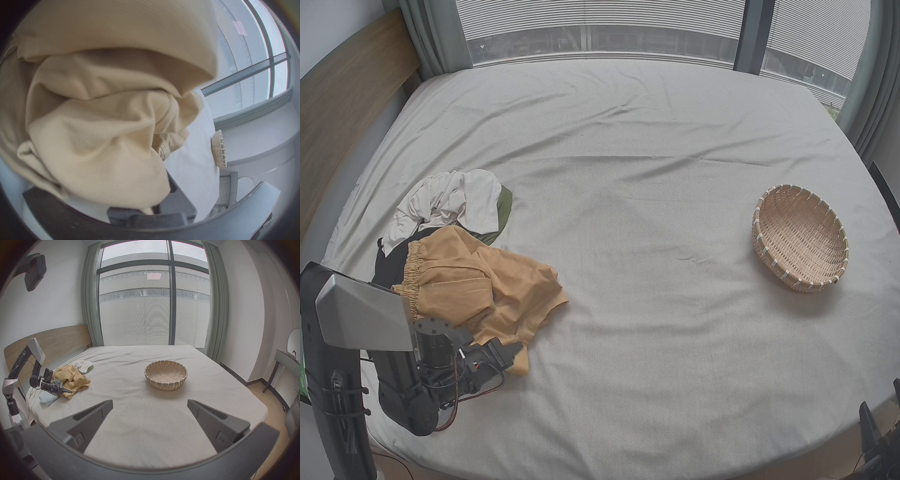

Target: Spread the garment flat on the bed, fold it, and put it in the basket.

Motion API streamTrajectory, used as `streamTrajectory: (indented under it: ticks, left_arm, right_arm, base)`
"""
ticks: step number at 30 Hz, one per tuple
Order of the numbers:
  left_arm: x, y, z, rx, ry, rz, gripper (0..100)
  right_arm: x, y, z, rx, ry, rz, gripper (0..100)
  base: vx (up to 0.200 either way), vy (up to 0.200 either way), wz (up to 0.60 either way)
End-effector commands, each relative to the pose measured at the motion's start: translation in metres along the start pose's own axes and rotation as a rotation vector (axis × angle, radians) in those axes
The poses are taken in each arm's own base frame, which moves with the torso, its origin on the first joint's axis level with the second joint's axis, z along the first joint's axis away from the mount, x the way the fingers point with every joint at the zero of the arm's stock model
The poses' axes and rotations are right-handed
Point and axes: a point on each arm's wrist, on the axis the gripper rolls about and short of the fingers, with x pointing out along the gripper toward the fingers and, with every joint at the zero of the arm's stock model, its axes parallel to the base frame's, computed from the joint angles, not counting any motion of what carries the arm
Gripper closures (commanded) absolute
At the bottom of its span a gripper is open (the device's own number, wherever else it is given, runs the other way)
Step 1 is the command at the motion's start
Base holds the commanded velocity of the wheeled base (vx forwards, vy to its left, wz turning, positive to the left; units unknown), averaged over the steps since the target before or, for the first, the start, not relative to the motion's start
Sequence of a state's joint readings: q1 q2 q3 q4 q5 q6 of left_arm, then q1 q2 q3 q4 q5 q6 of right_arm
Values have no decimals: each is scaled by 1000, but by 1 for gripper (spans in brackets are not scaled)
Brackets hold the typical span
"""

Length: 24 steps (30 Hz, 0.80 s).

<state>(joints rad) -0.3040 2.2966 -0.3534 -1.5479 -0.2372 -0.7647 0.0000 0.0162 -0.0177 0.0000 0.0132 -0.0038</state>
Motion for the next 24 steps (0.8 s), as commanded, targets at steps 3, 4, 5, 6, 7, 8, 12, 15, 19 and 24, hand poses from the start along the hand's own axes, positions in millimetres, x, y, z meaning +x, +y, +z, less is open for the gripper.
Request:
streamTrajectory:
  ticks: [3, 4, 5, 6, 7, 8, 12, 15, 19, 24]
  left_arm:
    - [9, -24, -8, 35, 17, -85, 100]
    - [9, -25, -8, 36, 18, -88, 100]
    - [9, -31, -10, 44, 23, -108, 100]
    - [10, -32, -10, 46, 22, -113, 100]
    - [11, -39, -12, 57, 29, -137, 100]
    - [12, -42, -14, 60, 31, -147, 100]
    - [14, -56, -22, 80, 51, -190, 100]
    - [20, -67, -25, 95, 53, -232, 100]
    - [27, -81, -32, 112, 63, -286, 100]
    - [38, -104, -45, 132, 113, -336, 100]
  right_arm:
    - [0, 0, -5, -1, 1, 1, 0]
    - [0, 0, -5, -1, 1, 1, 0]
    - [0, 0, -5, -1, 1, 1, 0]
    - [0, 0, -5, -1, 1, 1, 0]
    - [0, 0, -5, -1, 1, 1, 0]
    - [0, 0, -5, -1, 1, 1, 0]
    - [0, 0, -5, -1, 1, 1, 0]
    - [0, 0, -5, -1, 1, 1, 0]
    - [0, 0, -5, -1, 1, 1, 0]
    - [0, 0, -5, -1, 1, 1, 0]
  base:
    - [0, 0, 0]
    - [0, 0, 0]
    - [0, 0, 0]
    - [0, 0, 0]
    - [0, 0, 0]
    - [0, 0, 0]
    - [0, 0, 0]
    - [0, 0, 0]
    - [0, 0, 0]
    - [0, 0, 0]
